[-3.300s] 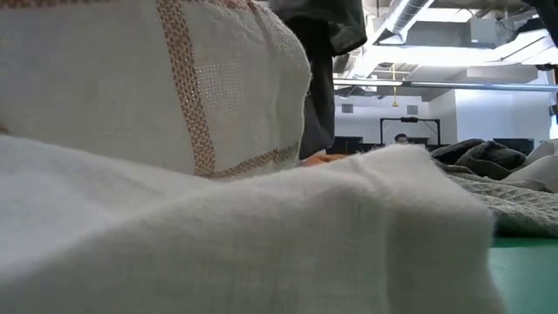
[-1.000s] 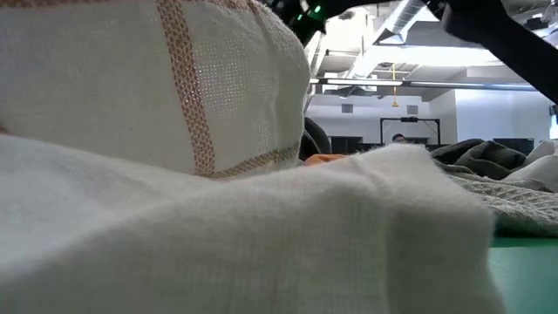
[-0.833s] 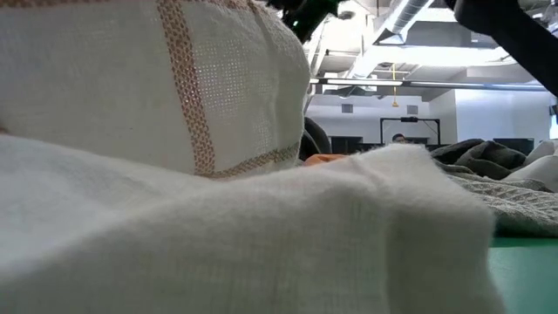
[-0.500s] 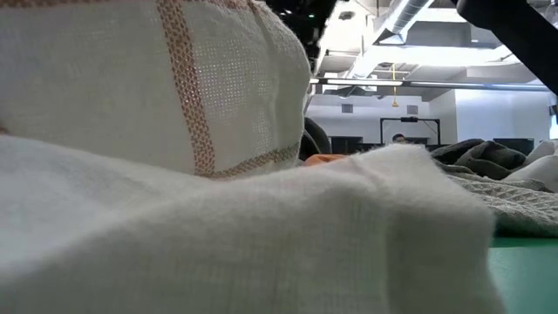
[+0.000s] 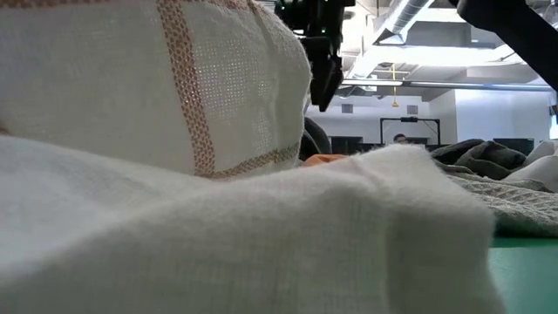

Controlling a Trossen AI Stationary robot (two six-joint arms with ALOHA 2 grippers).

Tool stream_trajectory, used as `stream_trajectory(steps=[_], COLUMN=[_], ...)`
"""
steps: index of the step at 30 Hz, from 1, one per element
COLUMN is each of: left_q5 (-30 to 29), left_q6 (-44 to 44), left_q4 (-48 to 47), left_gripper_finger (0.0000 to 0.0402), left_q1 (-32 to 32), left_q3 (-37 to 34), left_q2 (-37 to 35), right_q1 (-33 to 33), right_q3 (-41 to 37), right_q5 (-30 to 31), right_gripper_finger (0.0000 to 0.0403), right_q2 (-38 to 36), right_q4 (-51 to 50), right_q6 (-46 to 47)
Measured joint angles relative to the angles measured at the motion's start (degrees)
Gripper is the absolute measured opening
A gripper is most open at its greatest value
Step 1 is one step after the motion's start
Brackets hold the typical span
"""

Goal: Sort towels by color in basket
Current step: Put the dark gray towel into the right transparent bin

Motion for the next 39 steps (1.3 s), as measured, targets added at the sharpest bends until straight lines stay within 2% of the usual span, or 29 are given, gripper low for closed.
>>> stream_trajectory(steps=[4, 7, 14, 20, 25, 31, 35, 39], left_q5=[0.0, 0.0, 0.0, 0.0, -0.1, 0.0, 0.2, 0.3], left_q6=[0.0, 0.0, -0.7, -1.1, -1.8, -2.0, -2.2, -2.4], left_q4=[-0.4, -0.3, -0.4, -0.3, -0.2, -0.3, -0.7, -1.5], left_gripper_finger=[0.0180, 0.0180, 0.0180, 0.0180, 0.0180, 0.0180, 0.0180, 0.0180], left_q1=[0.0, -0.5, -2.0, -2.8, -2.8, -2.8, -2.8, -2.8], left_q3=[0.0, 0.0, 0.0, 0.0, 0.0, 0.0, 0.0, 0.0], left_q2=[0.0, 0.0, 0.0, 0.0, 0.0, 0.0, 0.0, 0.0], right_q1=[2.2, 4.1, 6.7, 9.7, 13.0, 15.9, 16.4, 16.3], right_q3=[-5.2, -10.2, -23.5, -41.6, -52.4, -56.7, -57.7, -58.1], right_q5=[0.0, 0.5, 4.4, 11.5, 16.0, 27.5, 28.5, 29.4], right_gripper_finger=[0.0311, 0.0311, 0.0311, 0.0311, 0.0311, 0.0311, 0.0311, 0.0311], right_q2=[0.0, -1.3, -10.8, -18.9, -20.9, -19.7, -18.6, -16.0], right_q4=[0.5, 5.5, 18.8, 35.1, 50.8, 60.7, 64.9, 64.7], right_q6=[1.5, 1.9, 7.9, 14.0, 13.4, 9.1, 10.3, 12.4])
